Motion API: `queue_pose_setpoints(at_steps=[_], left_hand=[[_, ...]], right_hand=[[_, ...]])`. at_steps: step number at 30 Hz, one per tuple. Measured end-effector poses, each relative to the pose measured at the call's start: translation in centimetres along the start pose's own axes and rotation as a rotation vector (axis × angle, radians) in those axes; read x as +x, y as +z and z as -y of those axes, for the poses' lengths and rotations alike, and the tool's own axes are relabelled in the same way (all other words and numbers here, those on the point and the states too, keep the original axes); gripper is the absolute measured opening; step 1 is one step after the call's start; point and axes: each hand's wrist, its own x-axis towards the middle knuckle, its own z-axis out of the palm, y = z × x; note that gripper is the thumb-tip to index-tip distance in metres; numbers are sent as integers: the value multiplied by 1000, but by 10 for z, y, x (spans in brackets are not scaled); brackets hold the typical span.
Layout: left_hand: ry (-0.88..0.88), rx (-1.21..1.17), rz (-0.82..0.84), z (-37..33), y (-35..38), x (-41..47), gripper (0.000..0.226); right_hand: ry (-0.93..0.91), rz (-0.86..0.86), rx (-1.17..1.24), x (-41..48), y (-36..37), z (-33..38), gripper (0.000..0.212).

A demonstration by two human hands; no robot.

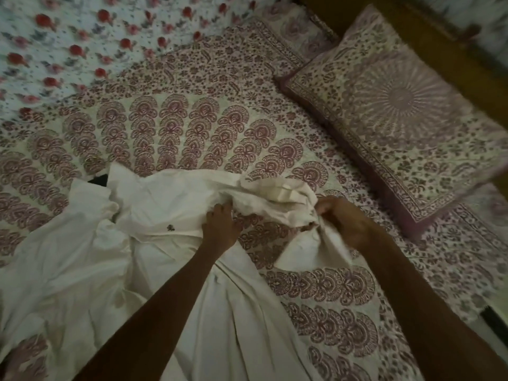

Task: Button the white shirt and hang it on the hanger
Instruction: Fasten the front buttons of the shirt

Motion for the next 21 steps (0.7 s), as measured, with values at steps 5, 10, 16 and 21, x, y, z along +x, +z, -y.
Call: queue_pose_setpoints(at_steps=[5,10,16,21], left_hand=[[59,196,-67,-9,-4,0,76],[138,369,-211,-20,-1,4,76],[122,279,-68,-20,-1,15,60],[128,604,160,-11,-17,10,28]], right_hand=[[-62,-489,-557,13,-60,-31,31],[-42,-334,-510,23,-68,-41,15],[169,-253,-672,28,-67,-43,33],[54,-658,-1082,39,-65,-63,37]])
